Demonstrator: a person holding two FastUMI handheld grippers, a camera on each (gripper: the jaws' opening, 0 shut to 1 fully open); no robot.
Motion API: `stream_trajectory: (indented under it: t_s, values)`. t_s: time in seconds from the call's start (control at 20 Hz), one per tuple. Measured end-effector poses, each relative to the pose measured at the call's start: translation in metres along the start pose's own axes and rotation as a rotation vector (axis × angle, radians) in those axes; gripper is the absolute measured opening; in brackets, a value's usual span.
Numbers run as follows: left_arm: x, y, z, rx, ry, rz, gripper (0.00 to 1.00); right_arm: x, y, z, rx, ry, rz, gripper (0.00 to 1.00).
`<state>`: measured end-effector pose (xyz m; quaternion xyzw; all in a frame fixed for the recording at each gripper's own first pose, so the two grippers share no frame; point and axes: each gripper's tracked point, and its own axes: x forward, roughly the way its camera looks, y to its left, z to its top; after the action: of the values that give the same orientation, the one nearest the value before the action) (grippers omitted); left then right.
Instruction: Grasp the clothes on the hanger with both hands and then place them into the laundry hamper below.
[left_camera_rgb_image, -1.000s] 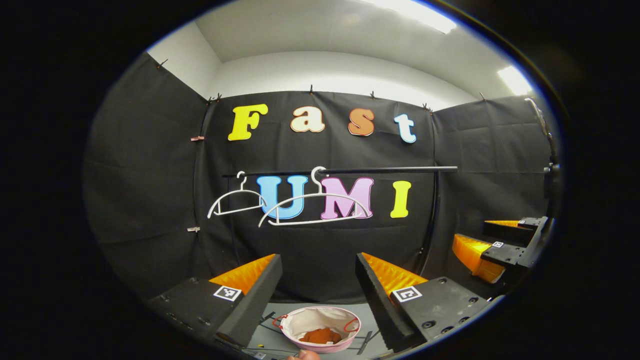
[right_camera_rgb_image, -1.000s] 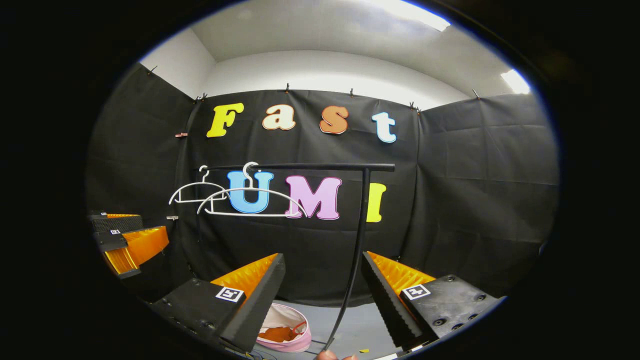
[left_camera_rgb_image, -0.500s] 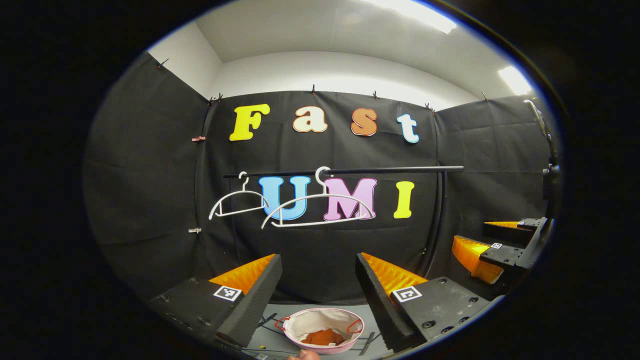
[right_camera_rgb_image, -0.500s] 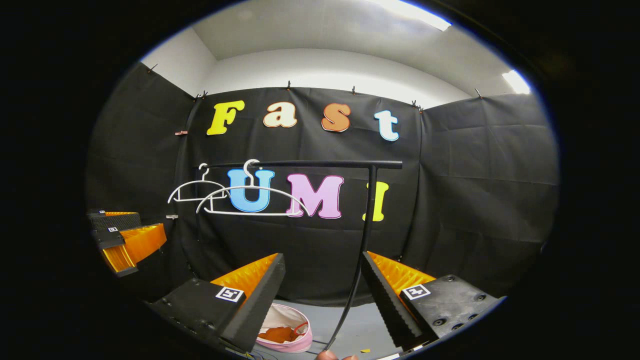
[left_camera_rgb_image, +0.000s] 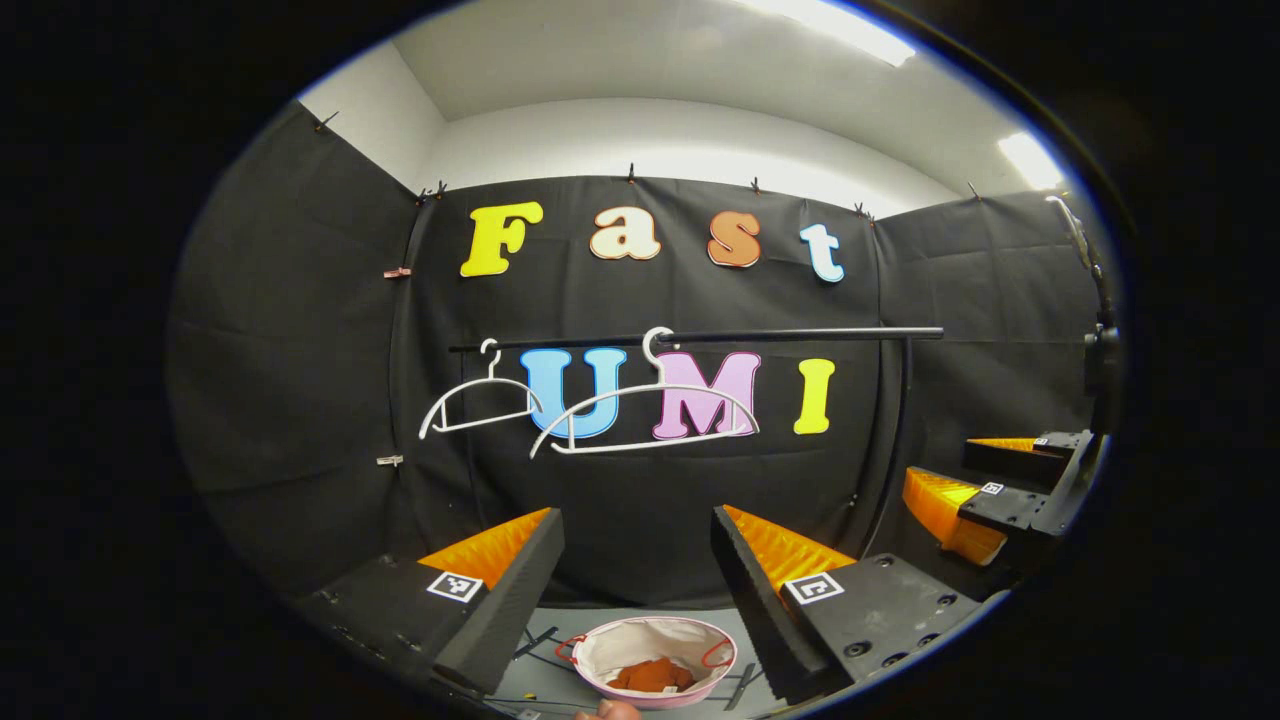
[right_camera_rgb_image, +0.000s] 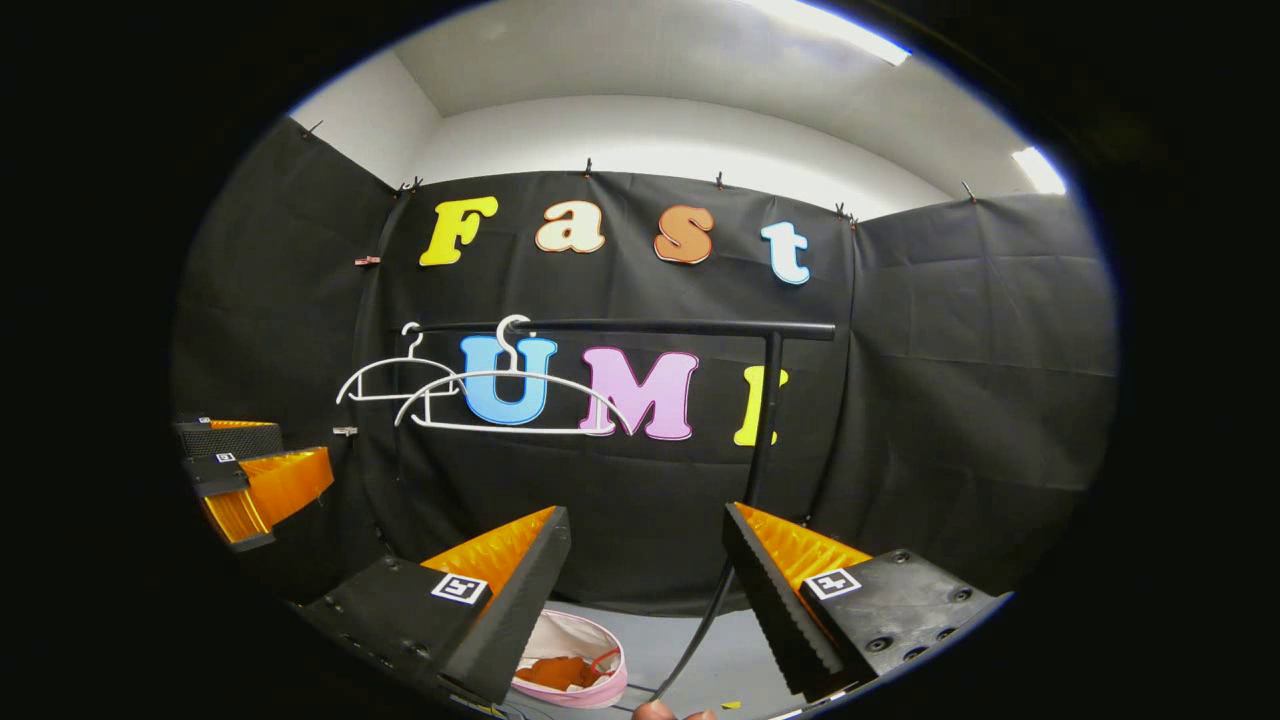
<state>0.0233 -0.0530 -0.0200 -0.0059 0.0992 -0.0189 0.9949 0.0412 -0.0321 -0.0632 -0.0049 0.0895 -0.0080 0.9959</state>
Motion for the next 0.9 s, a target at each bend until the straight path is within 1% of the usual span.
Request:
stream_trajectory:
  t_s: [0.1,0.25,0.4,0.45,0.55,0.6,0.9]
  values:
    - [0.004,0.002,0.0,0.001,0.007,-0.001,0.94,0.001,0.002,0.001,0.002,-0.005,0.005,1.0]
    - [0.015,0.006,-0.001,0.021,0.012,-0.003,0.94,0.005,0.003,-0.001,0.007,-0.009,0.01,0.99]
    - [0.016,0.004,-0.007,0.028,0.025,-0.009,0.94,0.01,0.001,-0.002,0.004,-0.006,0.008,0.99]
    - [0.016,0.004,-0.009,0.02,0.033,-0.011,0.89,0.012,0.002,-0.001,0.002,-0.008,0.007,0.99]
    - [0.018,0.005,-0.014,0.004,0.048,-0.014,0.89,0.014,0.003,0.001,0.002,-0.01,0.008,0.99]
    - [0.019,0.006,-0.017,-0.001,0.052,-0.015,0.94,0.015,0.005,0.003,0.005,-0.011,0.013,1.0]
    - [0.018,0.001,-0.019,0.002,0.061,-0.031,0.94,0.016,0.011,-0.002,-0.001,0.002,0.028,0.99]
